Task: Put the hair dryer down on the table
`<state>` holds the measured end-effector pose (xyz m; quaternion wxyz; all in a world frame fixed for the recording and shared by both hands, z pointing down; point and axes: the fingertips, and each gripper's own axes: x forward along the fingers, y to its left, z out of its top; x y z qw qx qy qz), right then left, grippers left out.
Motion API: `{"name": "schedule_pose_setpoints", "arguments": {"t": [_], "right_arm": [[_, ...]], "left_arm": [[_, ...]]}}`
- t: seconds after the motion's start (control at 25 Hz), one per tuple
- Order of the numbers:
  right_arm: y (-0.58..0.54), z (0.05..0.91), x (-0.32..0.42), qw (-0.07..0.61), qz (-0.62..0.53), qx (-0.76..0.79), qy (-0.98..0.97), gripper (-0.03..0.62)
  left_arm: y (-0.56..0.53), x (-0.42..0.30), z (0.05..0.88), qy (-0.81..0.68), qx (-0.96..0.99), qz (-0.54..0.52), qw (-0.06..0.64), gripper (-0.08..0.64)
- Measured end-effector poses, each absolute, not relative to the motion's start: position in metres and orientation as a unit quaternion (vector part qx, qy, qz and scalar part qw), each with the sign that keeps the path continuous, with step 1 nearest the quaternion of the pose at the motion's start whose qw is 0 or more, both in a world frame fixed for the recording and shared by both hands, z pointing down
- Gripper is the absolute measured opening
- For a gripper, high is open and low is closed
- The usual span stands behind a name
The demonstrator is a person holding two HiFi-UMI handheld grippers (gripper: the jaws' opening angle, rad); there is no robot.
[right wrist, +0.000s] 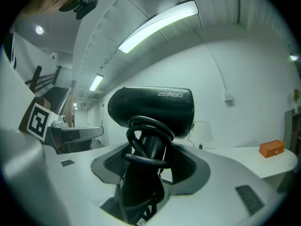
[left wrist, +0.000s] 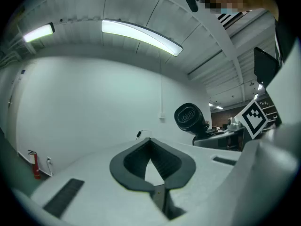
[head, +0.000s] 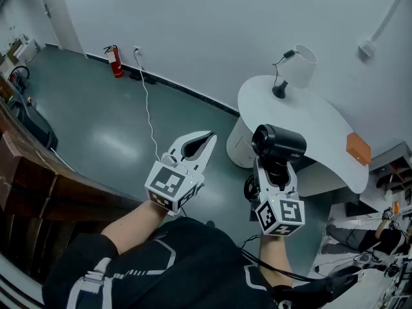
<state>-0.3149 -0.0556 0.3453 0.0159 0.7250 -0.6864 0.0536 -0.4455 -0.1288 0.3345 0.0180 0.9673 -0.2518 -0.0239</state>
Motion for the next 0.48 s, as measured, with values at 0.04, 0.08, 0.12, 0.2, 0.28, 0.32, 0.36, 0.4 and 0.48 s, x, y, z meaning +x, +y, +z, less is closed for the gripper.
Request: {"name": "schedule_pose_setpoints", "arguments": {"t": [0.04,0.08,0.12,0.2,0.28,0.32,0.36,0.4,0.48], "right_arm": [[-0.0555,0.3455,-0.3151,0.016,0.054,0.725,-0.686,0.262],[-0.0555,0.3457,-0.3151,0.015,0.055,0.725,-0.686,0.262],[-0.0555,0.3457,-0.3148,0.015,0.056,0.725,-0.686,0.262],[-0.0558,0.3456,-0.3136,0.016,0.056,0.726,-0.685,0.262],[-0.0563,0.3455,-0.3127,0.016,0.056,0.726,-0.685,0.262],[-0.0566,0.3454,-0.3127,0.016,0.056,0.727,-0.685,0.262],[-0.0568,0.3453,-0.3129,0.017,0.056,0.727,-0.684,0.262],[-0.057,0.3453,-0.3133,0.017,0.055,0.727,-0.684,0.262],[-0.0573,0.3451,-0.3149,0.017,0.055,0.728,-0.683,0.262]], "left_arm": [[-0.13,-0.4459,0.3336,-0.252,0.967,-0.024,0.018,0.005],[-0.1311,-0.4461,0.3328,-0.252,0.967,-0.025,0.018,0.005],[-0.1319,-0.4462,0.332,-0.253,0.967,-0.025,0.018,0.005],[-0.1328,-0.4454,0.3311,-0.253,0.967,-0.026,0.018,0.005],[-0.1327,-0.4442,0.3308,-0.251,0.967,-0.025,0.018,0.005],[-0.1322,-0.4437,0.3307,-0.25,0.968,-0.025,0.018,0.005],[-0.1316,-0.4433,0.3308,-0.248,0.968,-0.026,0.019,0.006],[-0.131,-0.4431,0.331,-0.246,0.969,-0.026,0.02,0.005],[-0.13,-0.4435,0.3316,-0.243,0.969,-0.026,0.022,0.005]]}}
